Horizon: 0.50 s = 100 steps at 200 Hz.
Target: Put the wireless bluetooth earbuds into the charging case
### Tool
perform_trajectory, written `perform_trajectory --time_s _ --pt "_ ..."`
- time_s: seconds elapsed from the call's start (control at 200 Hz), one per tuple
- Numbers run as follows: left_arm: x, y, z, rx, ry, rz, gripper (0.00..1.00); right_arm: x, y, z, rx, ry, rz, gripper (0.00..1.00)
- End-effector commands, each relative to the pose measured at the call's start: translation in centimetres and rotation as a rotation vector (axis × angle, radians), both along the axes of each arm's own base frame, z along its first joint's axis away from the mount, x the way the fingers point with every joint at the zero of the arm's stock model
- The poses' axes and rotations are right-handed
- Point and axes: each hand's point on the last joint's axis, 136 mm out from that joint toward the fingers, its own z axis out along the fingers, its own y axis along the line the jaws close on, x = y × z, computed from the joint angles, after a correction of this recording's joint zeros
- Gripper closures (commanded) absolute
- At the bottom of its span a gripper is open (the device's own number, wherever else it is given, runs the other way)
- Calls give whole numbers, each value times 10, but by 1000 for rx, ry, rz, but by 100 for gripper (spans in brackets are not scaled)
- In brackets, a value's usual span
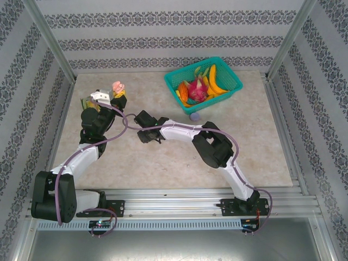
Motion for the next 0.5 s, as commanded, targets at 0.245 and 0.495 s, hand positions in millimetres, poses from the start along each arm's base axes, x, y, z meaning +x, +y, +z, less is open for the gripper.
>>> perform_trajectory --time_s 0.245,0.495 --pt "-6 5 6 -22 -17 4 100 -15 -4 -20 -119 -40 22 74" --pt "-5 2 5 -25 -11 -14 100 -12 -17 -5 -110 -81 -51 84"
